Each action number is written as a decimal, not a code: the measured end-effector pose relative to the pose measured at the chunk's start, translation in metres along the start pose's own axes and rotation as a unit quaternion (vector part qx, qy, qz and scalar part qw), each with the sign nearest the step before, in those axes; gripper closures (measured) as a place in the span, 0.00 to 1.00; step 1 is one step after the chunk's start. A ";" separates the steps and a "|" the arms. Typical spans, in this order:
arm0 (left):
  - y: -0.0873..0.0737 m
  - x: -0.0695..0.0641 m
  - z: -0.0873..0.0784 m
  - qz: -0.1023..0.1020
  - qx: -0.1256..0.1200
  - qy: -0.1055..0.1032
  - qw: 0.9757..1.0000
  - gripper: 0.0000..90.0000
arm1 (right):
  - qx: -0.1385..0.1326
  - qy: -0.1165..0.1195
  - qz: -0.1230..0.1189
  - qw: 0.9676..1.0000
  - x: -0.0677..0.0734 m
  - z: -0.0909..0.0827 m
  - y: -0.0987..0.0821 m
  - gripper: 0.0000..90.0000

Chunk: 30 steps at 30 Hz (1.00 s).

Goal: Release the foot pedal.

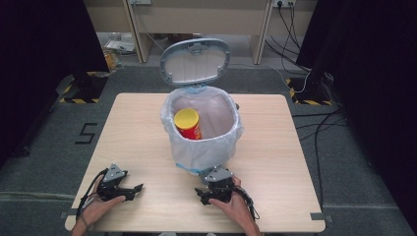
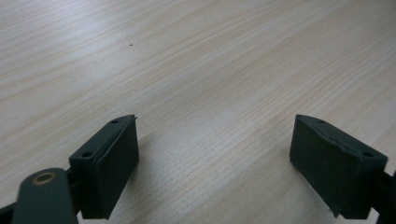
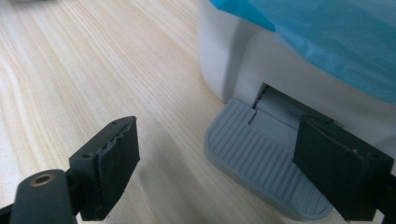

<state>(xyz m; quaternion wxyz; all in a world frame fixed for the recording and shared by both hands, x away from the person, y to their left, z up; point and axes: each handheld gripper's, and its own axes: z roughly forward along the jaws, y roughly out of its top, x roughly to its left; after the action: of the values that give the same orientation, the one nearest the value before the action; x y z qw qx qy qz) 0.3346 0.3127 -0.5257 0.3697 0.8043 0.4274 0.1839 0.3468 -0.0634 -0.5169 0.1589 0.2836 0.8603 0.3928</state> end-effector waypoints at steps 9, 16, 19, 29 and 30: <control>0.000 0.000 0.000 0.001 0.001 0.000 1.000 0.16 | -0.008 0.005 0.011 1.000 -0.001 -0.002 0.000 0.16; 0.000 0.000 0.000 0.001 -0.001 0.000 1.000 0.16 | -0.030 0.010 0.020 0.999 -0.004 -0.009 0.003 0.17; 0.000 0.000 0.000 0.001 -0.001 0.000 1.000 0.16 | -0.042 0.006 0.023 0.999 -0.005 -0.012 0.004 0.18; 0.001 0.000 0.000 0.002 0.002 -0.001 1.000 0.16 | -0.063 -0.012 0.034 0.997 -0.010 -0.036 0.007 0.21; 0.001 0.000 0.000 0.002 0.002 -0.001 1.000 0.16 | -0.061 -0.014 0.034 0.997 -0.011 -0.040 0.007 0.21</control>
<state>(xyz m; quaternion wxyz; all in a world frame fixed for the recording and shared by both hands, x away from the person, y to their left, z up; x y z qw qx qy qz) 0.3353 0.3126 -0.5254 0.3686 0.8056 0.4261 0.1831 0.3380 -0.0899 -0.4853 0.1749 0.3078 0.8221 0.4459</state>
